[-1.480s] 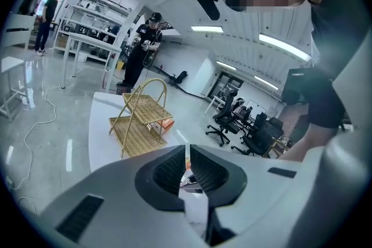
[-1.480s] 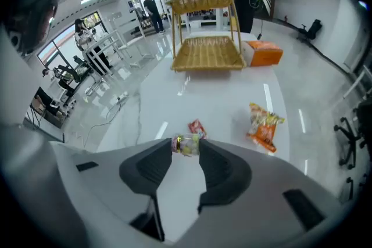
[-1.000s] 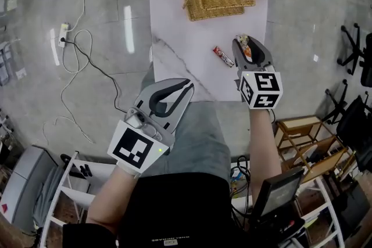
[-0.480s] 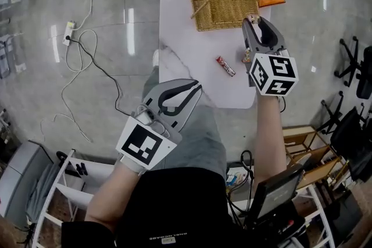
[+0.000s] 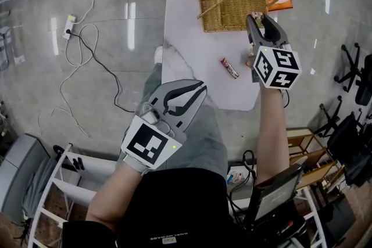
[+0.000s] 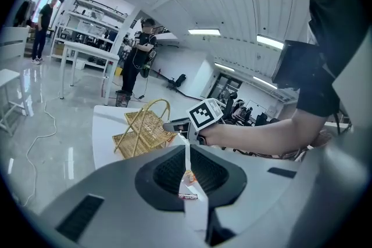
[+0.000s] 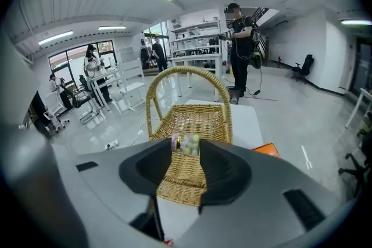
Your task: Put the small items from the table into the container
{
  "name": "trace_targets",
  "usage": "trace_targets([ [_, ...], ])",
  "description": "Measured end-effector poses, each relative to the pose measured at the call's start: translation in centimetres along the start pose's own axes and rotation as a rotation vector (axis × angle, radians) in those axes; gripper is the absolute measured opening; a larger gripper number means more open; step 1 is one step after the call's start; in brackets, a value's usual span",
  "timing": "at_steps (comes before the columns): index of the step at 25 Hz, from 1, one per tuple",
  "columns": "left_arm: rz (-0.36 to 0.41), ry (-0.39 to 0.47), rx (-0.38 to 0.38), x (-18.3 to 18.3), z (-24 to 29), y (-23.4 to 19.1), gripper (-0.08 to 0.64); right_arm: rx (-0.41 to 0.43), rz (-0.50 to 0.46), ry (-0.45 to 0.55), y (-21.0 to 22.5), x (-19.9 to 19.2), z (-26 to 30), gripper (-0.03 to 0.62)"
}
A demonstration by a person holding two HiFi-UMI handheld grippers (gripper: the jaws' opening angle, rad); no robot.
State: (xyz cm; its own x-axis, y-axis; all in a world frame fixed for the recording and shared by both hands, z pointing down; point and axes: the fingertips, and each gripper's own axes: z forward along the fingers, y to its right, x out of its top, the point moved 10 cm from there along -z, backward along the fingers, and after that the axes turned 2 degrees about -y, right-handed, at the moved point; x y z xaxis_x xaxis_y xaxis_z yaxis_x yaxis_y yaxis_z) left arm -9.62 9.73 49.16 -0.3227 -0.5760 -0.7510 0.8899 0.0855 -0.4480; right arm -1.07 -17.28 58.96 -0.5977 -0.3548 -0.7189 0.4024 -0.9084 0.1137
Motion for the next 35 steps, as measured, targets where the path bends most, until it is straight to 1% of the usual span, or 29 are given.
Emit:
trace_targets([
  [10,-0.032,-0.008,0.017,-1.9,-1.1,-1.0,0.008,0.005,0.009,-0.023,-1.0,-1.3,1.1,0.155],
  [19,-0.007,0.007,0.019,-1.5,-2.2,-0.5,0.008,0.012,-0.010,-0.004,-2.5,-0.8,-0.7,0.155],
  [23,0.009,0.021,0.013,-1.0,-3.0,0.1,0.008,0.002,-0.003,0.028,-3.2,0.2,-3.0,0.154],
  [26,0.027,0.033,0.009,0.1,-3.6,0.6,0.008,0.003,0.000,0.056,-3.8,1.3,-5.5,0.153],
  [35,0.129,0.071,-0.022,4.7,-5.0,2.8,0.008,0.008,0.032,0.158,-5.8,4.5,-14.3,0.153],
])
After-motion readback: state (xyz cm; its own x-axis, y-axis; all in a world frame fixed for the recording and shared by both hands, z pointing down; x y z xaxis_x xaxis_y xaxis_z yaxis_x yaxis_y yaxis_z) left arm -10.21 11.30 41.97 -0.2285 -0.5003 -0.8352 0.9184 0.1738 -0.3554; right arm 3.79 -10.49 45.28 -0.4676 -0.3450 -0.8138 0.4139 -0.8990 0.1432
